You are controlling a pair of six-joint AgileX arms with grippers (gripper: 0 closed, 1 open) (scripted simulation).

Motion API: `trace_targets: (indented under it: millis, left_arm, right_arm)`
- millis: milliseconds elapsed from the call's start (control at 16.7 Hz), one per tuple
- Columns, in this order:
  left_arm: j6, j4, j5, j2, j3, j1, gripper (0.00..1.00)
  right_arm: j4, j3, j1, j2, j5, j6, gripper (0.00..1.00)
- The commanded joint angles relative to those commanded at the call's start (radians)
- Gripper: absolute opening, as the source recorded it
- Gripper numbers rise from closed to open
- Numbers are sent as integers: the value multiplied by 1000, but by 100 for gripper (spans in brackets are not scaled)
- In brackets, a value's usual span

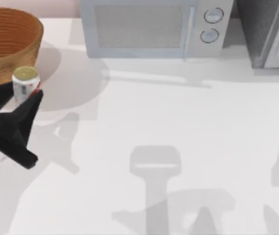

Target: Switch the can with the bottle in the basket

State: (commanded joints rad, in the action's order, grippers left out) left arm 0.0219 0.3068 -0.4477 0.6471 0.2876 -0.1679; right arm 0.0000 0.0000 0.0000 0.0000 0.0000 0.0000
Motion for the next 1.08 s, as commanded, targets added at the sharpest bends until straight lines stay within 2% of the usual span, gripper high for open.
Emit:
trace_targets:
  millis: [780,1080]
  left_arm:
    - [-30,391,-402,705,304,-156,0]
    - [-34,542,-518,981,404,-193,0]
  right_arm:
    - [0,0,0,0,0,0,100]
    - [0,0,0,0,0,0,100]
